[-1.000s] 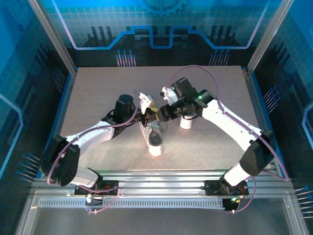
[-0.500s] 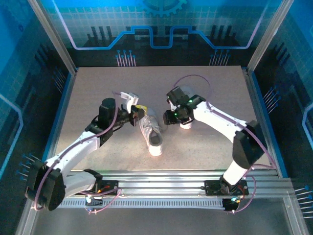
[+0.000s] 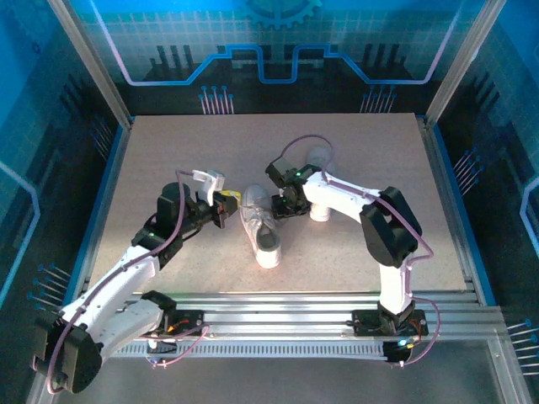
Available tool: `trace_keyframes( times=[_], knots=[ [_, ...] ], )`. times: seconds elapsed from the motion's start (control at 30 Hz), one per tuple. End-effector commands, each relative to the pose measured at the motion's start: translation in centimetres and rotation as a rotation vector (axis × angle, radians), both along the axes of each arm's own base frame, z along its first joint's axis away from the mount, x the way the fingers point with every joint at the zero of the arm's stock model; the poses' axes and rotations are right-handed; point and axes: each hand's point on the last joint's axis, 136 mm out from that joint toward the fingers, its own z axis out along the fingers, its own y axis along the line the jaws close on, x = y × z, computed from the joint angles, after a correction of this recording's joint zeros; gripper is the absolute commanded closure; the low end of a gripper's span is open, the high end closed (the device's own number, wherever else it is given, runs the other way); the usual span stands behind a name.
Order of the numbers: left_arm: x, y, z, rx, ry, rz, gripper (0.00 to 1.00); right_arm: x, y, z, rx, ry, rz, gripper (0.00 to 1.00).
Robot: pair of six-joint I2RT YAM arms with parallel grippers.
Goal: Tie the shoes
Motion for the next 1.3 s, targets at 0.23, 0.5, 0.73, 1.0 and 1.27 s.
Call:
trace_keyframes(
  times=[0.23,0.5,0.73,1.0,1.27],
  knots=[
    [0.2,0.5,-0.7,0.022,0.02,0.013,1.0,0.3,-1.5,-4.1,-0.138,0.064,-0.034,0.55],
    [0.6,1.8,0.3,0.023,0.042,0.055,1.0,-0.8,-3.0,-6.3,-0.139,0.121,-0.02,0.91],
    [0.6,4.1,2.2,-0.013,0.041,0.12,1.0,0.6,-2.7,-2.6,-0.099,-0.003,0.05,1.0],
    [-0.1,5.8,4.3,-0.012,0.01,0.189,1.0,2.3,-3.1,3.9,-0.086,-0.19,0.097,1.0],
    [-0.8,7.7,6.0,0.009,-0.012,0.279,1.0,2.3,-4.4,12.2,-0.068,-0.434,0.16,1.0]
  ],
)
